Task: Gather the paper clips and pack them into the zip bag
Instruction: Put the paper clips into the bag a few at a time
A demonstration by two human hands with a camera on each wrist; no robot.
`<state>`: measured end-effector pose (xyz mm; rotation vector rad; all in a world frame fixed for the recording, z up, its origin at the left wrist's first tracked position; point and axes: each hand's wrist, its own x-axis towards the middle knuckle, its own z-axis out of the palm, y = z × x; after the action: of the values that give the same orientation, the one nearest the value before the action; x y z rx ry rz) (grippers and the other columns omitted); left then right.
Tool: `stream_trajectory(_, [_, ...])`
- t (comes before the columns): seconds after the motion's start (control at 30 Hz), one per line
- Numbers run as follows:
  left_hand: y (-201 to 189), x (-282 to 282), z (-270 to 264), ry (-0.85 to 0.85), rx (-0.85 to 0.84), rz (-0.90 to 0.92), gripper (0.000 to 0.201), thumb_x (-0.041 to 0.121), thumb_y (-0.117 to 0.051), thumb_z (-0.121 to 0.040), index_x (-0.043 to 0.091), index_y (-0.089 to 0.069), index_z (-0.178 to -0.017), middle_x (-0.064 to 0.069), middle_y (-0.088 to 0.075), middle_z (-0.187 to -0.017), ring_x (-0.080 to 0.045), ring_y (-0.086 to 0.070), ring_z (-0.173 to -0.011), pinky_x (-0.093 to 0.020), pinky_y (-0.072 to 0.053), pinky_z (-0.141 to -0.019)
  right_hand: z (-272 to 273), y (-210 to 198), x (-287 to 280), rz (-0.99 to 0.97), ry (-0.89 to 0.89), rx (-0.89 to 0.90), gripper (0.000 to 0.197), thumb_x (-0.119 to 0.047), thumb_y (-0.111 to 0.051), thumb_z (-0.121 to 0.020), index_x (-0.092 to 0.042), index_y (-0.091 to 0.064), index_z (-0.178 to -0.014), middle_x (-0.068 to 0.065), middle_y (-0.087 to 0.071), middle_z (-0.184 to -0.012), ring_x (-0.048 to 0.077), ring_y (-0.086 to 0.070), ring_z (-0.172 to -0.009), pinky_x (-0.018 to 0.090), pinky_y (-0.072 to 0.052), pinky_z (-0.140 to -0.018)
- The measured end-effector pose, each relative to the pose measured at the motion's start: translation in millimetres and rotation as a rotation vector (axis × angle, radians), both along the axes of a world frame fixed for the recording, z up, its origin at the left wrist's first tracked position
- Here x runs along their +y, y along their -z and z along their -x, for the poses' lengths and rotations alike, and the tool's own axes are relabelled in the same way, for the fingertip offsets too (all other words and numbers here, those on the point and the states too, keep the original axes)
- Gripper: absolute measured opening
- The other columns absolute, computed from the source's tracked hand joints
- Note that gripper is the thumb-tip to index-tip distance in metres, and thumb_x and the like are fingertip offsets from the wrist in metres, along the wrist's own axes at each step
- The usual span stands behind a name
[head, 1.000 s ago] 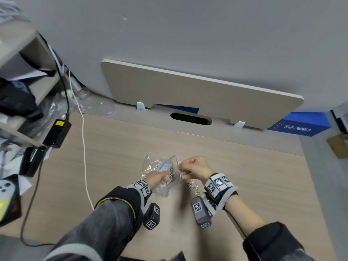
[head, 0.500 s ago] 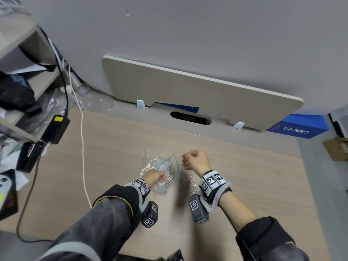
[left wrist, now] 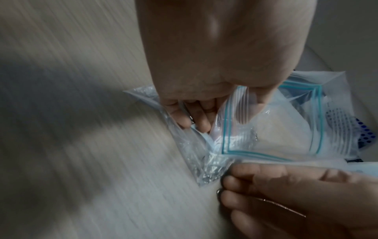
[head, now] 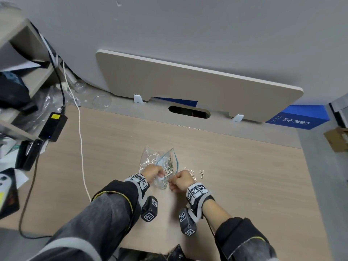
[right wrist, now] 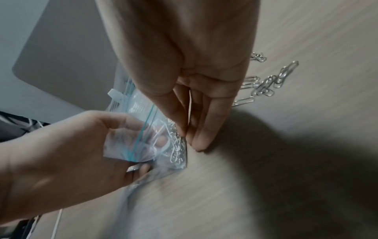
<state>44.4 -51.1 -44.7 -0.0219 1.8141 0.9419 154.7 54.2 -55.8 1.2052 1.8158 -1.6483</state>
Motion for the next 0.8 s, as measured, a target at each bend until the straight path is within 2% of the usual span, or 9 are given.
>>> stream_trajectory(0.1, [1,0,0,-0.011,-0.004,0.004,0.021,0.005,-0.053,-0.086,0.01,-0.064,-0.068,-0.002,-0.057,-0.067,-0.01,-0.046,-0.057,-0.022,-0.029,-0.049,-4,7,12,-0.1,0.056,0.004,0.035,0.007,-0.044,-0.086,-0.012,-0.066,-0.065,0.009,-0.065,-0.064,0.019,-0.061,-0.052,0.031,-0.056,-0.056])
stream_trajectory(0.23, [2,-1,0,-0.009,0.004,0.007,0.019,0.005,-0.054,-0.086,0.009,-0.064,-0.07,-0.002,-0.057,-0.067,-0.009,-0.045,-0.055,-0.021,-0.029,-0.048,-15,0,38,-0.151,0.178,0.054,0.038,0.009,-0.042,-0.086,-0.012,-0.066,-0.067,0.006,-0.065,-0.066,0.017,-0.06,-0.056,0.024,-0.053,-0.052])
stream_trajectory(0.33, [4,-1,1,0.006,0.007,0.003,0.017,0.006,-0.054,-0.086,0.009,-0.065,-0.073,-0.001,-0.058,-0.068,-0.01,-0.046,-0.056,-0.022,-0.03,-0.048,-31,-5,60,-0.209,0.287,0.105,0.035,0.007,-0.042,-0.086,-0.011,-0.068,-0.07,0.008,-0.067,-0.068,0.022,-0.062,-0.06,0.031,-0.056,-0.059])
stream_trajectory(0.4, [4,-1,1,0.007,0.01,-0.001,0.017,0.006,-0.054,-0.087,0.008,-0.065,-0.075,-0.001,-0.058,-0.069,-0.009,-0.045,-0.056,-0.022,-0.03,-0.048,-46,-5,71,-0.246,0.319,0.083,0.035,0.006,-0.042,-0.084,-0.011,-0.068,-0.07,0.009,-0.069,-0.068,0.022,-0.062,-0.059,0.033,-0.056,-0.059])
stream_trajectory(0.5, [2,-1,1,0.005,0.016,-0.011,0.014,0.006,-0.053,-0.088,0.003,-0.066,-0.083,-0.002,-0.057,-0.07,-0.009,-0.043,-0.053,-0.021,-0.029,-0.048,-64,-7,75,-0.228,0.241,-0.014,0.036,0.006,-0.04,-0.084,-0.01,-0.068,-0.068,0.007,-0.067,-0.062,0.016,-0.058,-0.051,0.022,-0.048,-0.047])
stream_trajectory(0.6, [3,-1,1,0.002,0.01,0.0,0.017,0.006,-0.053,-0.087,0.007,-0.065,-0.074,-0.002,-0.057,-0.069,-0.01,-0.041,-0.052,-0.022,-0.027,-0.047,-69,-8,64,-0.125,0.039,-0.117,0.037,0.003,-0.035,-0.081,-0.009,-0.066,-0.065,0.009,-0.065,-0.058,0.015,-0.054,-0.041,0.015,-0.039,-0.042])
stream_trajectory(0.7, [4,0,0,-0.001,0.012,0.01,0.018,0.006,-0.054,-0.085,0.009,-0.064,-0.07,-0.002,-0.057,-0.068,-0.01,-0.041,-0.052,-0.021,-0.027,-0.046,-62,0,53,-0.114,-0.024,-0.108,0.037,0.003,-0.034,-0.079,-0.01,-0.065,-0.065,0.008,-0.064,-0.057,0.014,-0.052,-0.041,0.016,-0.038,-0.042])
stream_trajectory(0.8, [5,1,-1,-0.015,0.019,0.004,0.02,0.005,-0.054,-0.085,0.009,-0.063,-0.068,-0.003,-0.056,-0.067,-0.01,-0.04,-0.05,-0.022,-0.026,-0.046,-54,8,54,-0.151,0.056,0.002,0.04,0.006,-0.037,-0.081,-0.012,-0.068,-0.064,0.009,-0.065,-0.06,0.018,-0.056,-0.05,0.023,-0.044,-0.046])
